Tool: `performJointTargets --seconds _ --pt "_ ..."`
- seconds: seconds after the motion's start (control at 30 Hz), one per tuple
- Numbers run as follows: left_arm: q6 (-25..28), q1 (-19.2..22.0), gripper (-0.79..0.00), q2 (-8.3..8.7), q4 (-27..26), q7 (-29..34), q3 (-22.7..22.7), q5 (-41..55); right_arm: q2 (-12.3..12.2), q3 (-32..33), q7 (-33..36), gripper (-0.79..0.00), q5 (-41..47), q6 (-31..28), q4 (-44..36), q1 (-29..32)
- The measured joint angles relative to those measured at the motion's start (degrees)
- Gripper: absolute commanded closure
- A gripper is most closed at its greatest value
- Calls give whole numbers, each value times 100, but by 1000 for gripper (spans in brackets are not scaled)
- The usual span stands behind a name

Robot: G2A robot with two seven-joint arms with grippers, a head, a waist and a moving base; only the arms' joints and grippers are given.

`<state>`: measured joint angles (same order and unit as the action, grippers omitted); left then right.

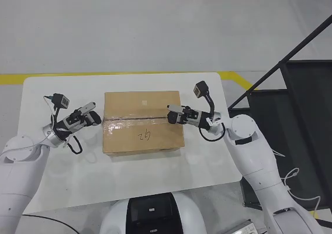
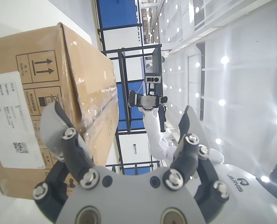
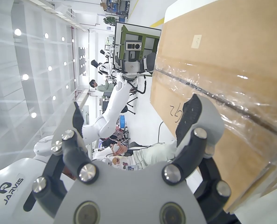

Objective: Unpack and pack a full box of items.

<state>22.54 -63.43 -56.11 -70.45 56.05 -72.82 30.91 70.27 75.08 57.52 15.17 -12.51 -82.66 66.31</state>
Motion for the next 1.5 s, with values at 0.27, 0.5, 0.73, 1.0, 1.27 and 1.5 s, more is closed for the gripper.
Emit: performJointTargets --seconds 0.27,0.5,0.73,1.0,1.27,1.5 --pt "-136 22 -785 -13 -75 110 85 -272 -27 -45 -46 -785 13 -17 14 1" --pt "-190 146 -785 -62 -76 45 211 -375 -56 -50 -67 -785 47 -34 61 3" --pt "-44 10 -785 -14 -10 -78 -121 -284 -118 184 -271 -785 1 -132 191 57" --pt "161 -361 -785 94 -165 78 -841 339 -243 955 123 -785 1051 -846 -314 673" --pt "159 -468 -784 106 -316 126 -956 448 -276 1131 161 -785 1172 -929 -468 884" --pt "160 -468 -784 106 -316 124 -956 448 -275 1131 160 -784 1171 -929 -468 884"
